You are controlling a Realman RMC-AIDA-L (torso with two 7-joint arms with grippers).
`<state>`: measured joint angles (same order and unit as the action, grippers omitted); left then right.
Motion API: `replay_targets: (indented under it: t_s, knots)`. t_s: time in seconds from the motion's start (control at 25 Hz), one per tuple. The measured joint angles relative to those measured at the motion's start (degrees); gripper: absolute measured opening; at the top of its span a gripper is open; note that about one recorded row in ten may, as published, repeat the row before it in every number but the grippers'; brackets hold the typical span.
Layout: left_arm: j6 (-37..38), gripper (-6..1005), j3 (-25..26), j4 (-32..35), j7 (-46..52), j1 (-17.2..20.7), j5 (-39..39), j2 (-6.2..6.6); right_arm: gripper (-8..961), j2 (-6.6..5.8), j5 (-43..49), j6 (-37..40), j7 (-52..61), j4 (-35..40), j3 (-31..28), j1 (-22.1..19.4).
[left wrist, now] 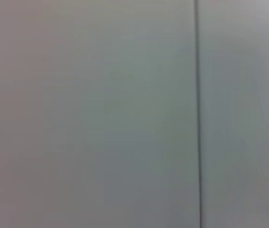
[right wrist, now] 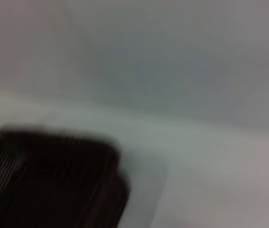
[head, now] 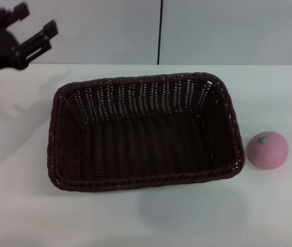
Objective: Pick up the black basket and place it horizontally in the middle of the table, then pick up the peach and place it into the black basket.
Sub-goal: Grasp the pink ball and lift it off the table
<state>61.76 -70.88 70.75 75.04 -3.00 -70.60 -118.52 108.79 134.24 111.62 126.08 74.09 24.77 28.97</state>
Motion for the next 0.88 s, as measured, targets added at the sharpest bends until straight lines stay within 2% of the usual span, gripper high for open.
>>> replay_targets:
  t_s: [0.04,0.08,0.12,0.24,0.36,0.44,0.48,0.52,0.68,0.88]
  knots:
    - [0.00,713,0.00,0.00,0.00,0.00,0.00,0.00,680,-0.36,3.08,1.85,0.76,-1.31,0.03,2.01]
    - [0.56,713,-0.30,-3.25,-3.38,0.76,3.53,-0.03,680,-0.49,7.91,3.96,1.45,-5.17,0.28,5.56]
    - [3.76,713,-0.05,-11.01,-8.39,0.99,9.48,0.04,680,-0.49,7.91,3.96,1.45,-5.17,0.28,5.56]
    - [5.56,713,0.46,-14.02,-10.02,0.93,11.63,0.12,680,0.07,12.62,3.13,3.42,-9.41,2.37,8.33]
    - [8.80,713,2.20,-17.97,-11.97,1.22,13.55,0.24,680,1.02,14.38,-0.20,6.07,-12.72,7.83,9.03]
    - [9.06,713,2.33,-18.14,-12.15,1.36,13.39,0.30,680,1.55,15.73,-2.96,8.05,-14.07,12.01,9.08]
    - [9.06,712,2.33,-18.14,-12.15,1.36,13.39,0.30,680,2.18,17.01,-5.53,9.52,-15.31,15.64,9.14]
    - [9.06,712,2.33,-18.14,-12.15,1.36,13.39,0.30,680,2.18,17.01,-5.53,9.52,-15.31,15.64,9.14]
    - [9.51,712,2.49,-17.91,-12.43,2.36,12.98,0.45,680,3.47,17.77,-10.77,9.88,-20.12,18.49,10.16]
    - [9.55,712,2.50,-18.08,-12.47,2.05,11.77,0.48,680,4.54,17.57,-14.78,9.44,-22.25,18.57,10.41]
